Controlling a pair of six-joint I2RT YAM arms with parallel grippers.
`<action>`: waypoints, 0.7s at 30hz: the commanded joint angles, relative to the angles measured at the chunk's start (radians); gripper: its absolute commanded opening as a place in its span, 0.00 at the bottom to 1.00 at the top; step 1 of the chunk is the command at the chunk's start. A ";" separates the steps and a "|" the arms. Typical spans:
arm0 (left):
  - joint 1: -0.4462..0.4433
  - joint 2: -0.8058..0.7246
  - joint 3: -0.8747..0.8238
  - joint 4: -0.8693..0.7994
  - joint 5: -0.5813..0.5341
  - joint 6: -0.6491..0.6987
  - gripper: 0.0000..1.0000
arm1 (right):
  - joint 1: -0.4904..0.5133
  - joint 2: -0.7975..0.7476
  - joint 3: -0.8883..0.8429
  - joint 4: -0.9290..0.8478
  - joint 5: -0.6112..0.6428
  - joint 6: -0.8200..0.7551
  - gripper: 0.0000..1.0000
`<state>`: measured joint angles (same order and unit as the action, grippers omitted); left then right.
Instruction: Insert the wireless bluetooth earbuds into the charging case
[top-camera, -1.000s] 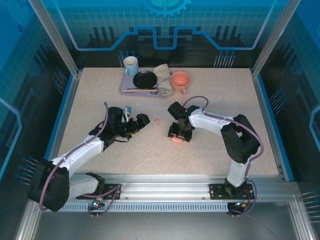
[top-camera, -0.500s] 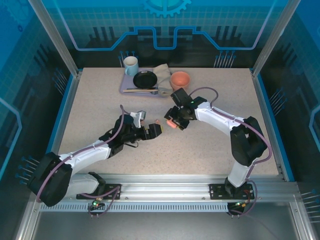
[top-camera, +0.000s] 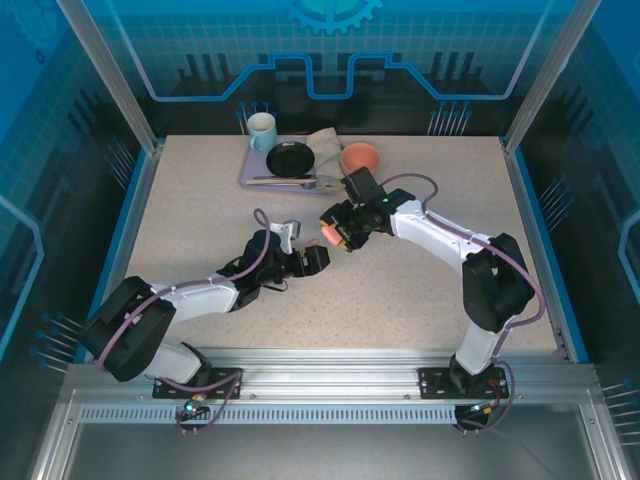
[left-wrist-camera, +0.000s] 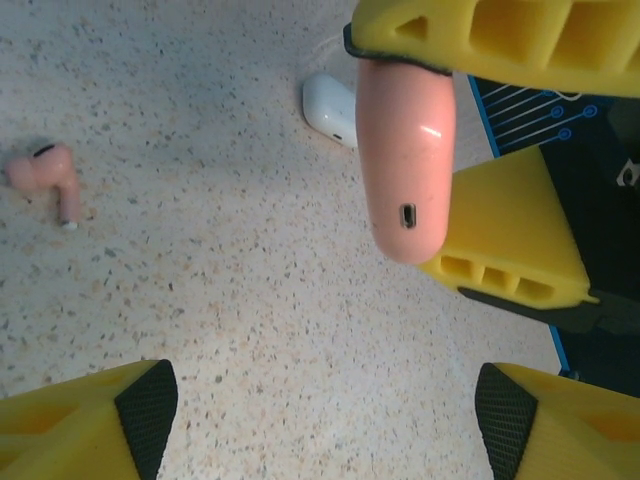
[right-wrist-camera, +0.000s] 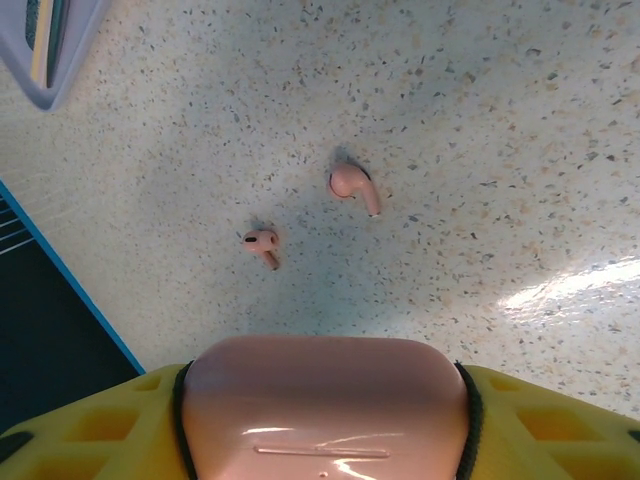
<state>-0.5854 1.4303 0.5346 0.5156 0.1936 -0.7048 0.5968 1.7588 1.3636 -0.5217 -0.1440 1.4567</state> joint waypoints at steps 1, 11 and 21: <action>-0.009 0.022 0.046 0.081 -0.041 0.007 0.79 | 0.008 0.002 0.026 0.001 -0.023 0.024 0.49; -0.008 0.091 0.120 0.098 -0.071 0.011 0.72 | 0.010 -0.012 -0.001 0.019 -0.040 0.021 0.48; -0.008 0.147 0.177 0.112 -0.073 0.011 0.52 | 0.010 -0.029 -0.020 0.022 -0.045 0.014 0.48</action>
<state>-0.5858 1.5681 0.6785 0.5900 0.1379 -0.7052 0.6014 1.7588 1.3560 -0.5030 -0.1692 1.4666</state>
